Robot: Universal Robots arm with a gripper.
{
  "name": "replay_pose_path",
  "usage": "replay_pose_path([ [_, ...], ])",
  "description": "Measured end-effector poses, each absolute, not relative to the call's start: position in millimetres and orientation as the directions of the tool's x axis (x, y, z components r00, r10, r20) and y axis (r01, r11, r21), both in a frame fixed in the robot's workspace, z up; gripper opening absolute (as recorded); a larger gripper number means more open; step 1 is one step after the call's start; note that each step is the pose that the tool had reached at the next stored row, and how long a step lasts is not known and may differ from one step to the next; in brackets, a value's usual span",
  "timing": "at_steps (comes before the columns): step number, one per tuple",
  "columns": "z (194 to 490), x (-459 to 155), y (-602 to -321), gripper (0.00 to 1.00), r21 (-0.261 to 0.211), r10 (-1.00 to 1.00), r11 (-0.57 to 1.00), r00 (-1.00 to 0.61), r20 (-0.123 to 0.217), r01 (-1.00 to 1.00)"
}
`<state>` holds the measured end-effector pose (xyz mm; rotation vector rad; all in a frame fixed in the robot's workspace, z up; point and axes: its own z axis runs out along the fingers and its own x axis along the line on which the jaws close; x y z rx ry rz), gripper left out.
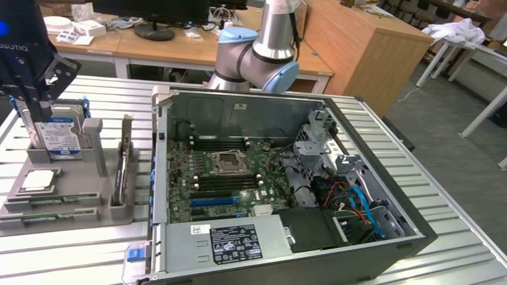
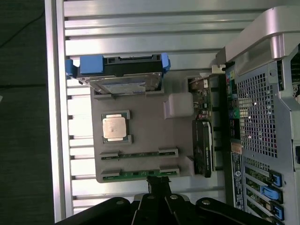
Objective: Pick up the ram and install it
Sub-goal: 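Pick up the ram and move it above insertion slot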
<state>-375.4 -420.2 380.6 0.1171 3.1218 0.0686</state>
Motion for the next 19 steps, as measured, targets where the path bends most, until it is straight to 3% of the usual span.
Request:
replay_pose_path([
  [19, 380.6, -375.5, -420.2, 0.11, 0.044, 0.001, 0.999, -1.000, -0.015, 0.000],
])
